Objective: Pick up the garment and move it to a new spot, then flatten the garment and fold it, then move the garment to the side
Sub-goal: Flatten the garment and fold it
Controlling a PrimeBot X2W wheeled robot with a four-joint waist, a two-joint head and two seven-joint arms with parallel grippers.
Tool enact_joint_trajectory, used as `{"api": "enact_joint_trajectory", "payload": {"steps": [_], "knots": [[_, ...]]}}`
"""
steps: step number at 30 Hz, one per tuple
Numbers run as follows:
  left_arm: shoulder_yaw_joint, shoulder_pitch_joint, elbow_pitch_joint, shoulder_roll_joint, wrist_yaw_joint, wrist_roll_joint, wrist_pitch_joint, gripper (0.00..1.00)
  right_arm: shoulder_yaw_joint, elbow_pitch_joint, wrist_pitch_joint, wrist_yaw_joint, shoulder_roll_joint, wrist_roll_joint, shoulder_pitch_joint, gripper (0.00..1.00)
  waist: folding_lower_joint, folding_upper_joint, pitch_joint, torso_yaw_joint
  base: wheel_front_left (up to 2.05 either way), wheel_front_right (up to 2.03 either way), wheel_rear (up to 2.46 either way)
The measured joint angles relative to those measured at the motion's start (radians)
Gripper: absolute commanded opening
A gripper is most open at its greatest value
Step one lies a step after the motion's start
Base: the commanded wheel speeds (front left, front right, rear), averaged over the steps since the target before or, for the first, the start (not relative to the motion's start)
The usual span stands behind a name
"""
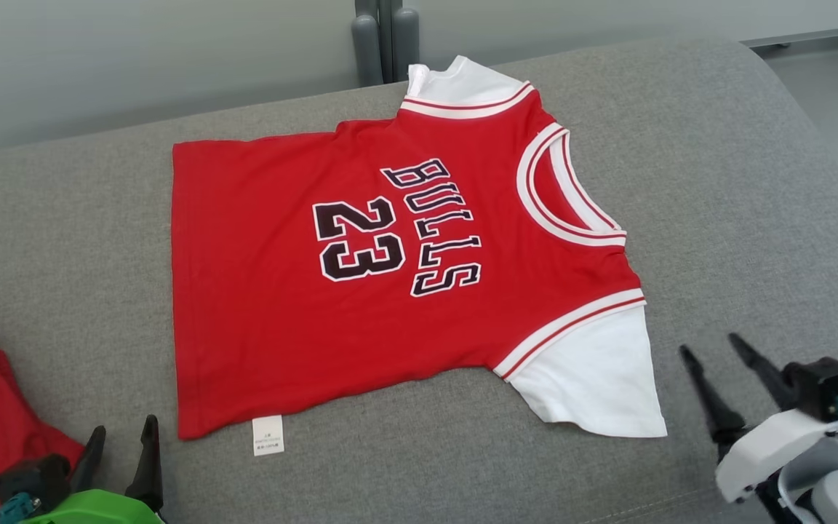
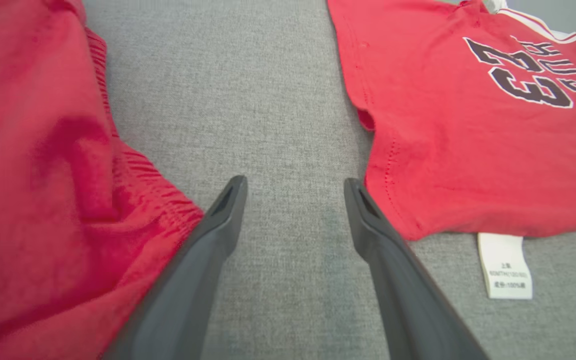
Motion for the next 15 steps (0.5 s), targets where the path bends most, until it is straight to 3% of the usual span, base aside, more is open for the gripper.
{"api": "enact_joint_trajectory", "payload": {"steps": [3, 10, 15], "knots": [[0.006, 0.001, -0.035, 0.002, 0.011, 0.027, 0.000, 1.00, -0.074, -0.026, -0.037, -0.035, -0.007, 0.000, -0.002, 1.00, 0.0000, 0.0000, -0.017, 0.006, 0.00, 0.00, 0.00], [0.039, -0.004, -0.151, -0.014, 0.020, 0.103, 0.000, 1.00, -0.125, -0.099, -0.063, -0.035, 0.036, 0.003, -0.003, 1.00, 0.0000, 0.0000, -0.051, 0.029, 0.00, 0.00, 0.00], [0.013, -0.015, -0.215, -0.035, 0.012, 0.160, 0.000, 1.00, -0.119, -0.108, -0.063, -0.035, 0.035, -0.066, -0.001, 1.00, 0.0000, 0.0000, -0.063, 0.054, 0.00, 0.00, 0.00]]}}
